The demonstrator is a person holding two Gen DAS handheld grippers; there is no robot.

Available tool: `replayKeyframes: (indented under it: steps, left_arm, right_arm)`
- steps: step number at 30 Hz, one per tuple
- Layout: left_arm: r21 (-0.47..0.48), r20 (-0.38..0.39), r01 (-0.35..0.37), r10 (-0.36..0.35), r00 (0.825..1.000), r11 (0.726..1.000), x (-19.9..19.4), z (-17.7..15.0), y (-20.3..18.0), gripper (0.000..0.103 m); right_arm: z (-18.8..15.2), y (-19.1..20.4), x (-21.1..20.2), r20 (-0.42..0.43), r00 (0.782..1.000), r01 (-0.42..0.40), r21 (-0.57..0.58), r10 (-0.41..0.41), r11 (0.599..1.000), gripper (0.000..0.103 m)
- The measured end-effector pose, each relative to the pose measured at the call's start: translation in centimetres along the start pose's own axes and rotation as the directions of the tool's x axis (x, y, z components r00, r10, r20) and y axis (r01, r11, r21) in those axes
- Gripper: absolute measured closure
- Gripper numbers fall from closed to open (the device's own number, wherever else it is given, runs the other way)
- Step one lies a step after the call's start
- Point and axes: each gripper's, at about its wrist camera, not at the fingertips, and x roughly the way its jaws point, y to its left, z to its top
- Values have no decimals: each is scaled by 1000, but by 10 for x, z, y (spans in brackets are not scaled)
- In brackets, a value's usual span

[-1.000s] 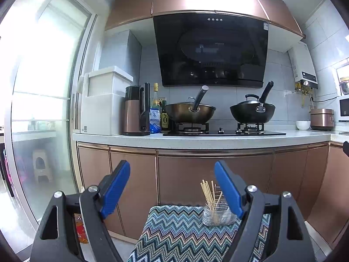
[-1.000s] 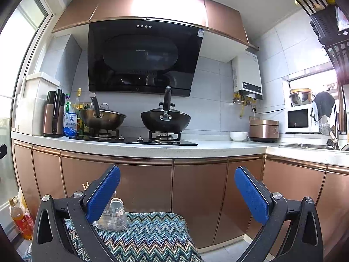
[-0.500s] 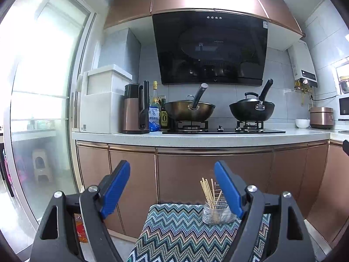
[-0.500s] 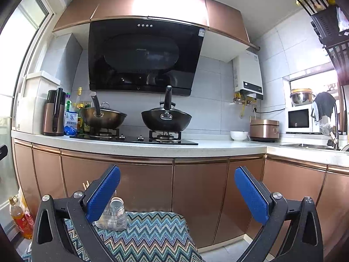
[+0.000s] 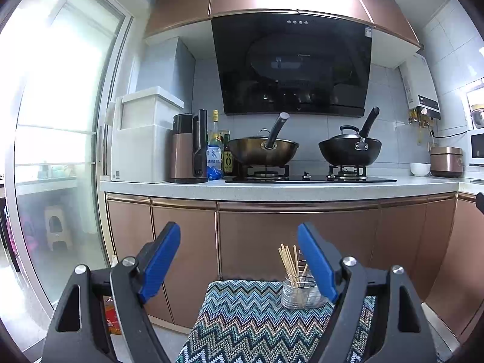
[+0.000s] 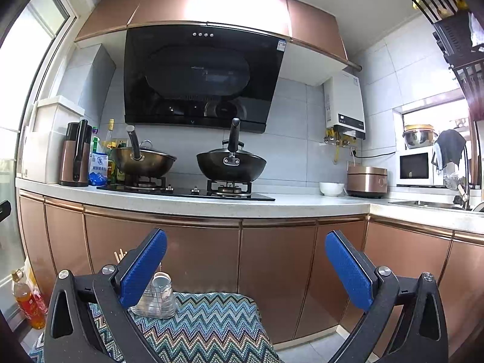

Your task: Organize utensils

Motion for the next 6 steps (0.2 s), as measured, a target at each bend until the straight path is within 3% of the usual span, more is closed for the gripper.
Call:
replayKeyframes:
  steps: [6]
  left_arm:
    - [-2,-4,3,-3,1000,1000,1,-1,-1,24]
  right_arm:
    - [-2,-3,1,-3,1000,-1,3,1,1000,0]
